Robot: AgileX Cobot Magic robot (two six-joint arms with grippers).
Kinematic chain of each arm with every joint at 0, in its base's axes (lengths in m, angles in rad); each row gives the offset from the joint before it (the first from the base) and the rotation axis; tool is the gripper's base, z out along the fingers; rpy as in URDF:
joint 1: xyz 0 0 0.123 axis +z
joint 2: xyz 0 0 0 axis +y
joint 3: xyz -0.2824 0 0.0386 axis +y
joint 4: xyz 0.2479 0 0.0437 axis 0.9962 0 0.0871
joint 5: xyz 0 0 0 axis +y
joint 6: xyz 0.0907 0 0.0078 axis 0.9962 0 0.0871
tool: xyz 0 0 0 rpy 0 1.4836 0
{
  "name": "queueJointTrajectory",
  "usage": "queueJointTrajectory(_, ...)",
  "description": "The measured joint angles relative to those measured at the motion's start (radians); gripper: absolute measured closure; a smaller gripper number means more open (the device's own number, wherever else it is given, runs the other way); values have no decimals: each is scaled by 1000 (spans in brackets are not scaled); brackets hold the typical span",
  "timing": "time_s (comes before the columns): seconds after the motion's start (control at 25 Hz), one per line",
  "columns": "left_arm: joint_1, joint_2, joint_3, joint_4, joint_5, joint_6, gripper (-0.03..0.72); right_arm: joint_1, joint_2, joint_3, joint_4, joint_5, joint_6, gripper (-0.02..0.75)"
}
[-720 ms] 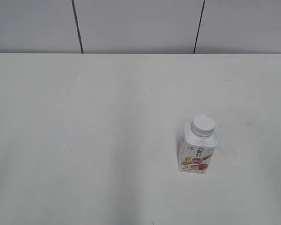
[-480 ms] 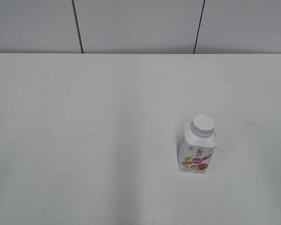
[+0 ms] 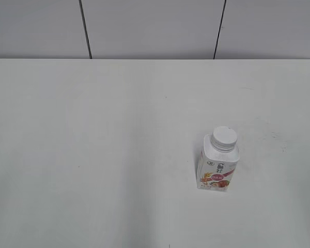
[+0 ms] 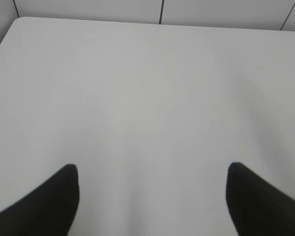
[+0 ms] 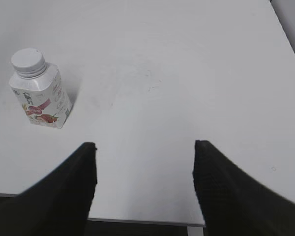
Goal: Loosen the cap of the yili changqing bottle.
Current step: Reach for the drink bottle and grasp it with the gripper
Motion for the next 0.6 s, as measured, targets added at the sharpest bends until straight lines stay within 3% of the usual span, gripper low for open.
queueJointTrajectory(0.36, 0, 0, 0, 0, 0, 0, 129, 0, 0, 0, 0, 0, 0, 244)
queueJointTrajectory(0.6, 0, 16, -36, -60, -44, 5, 129, 0, 0, 0, 0, 0, 0, 244)
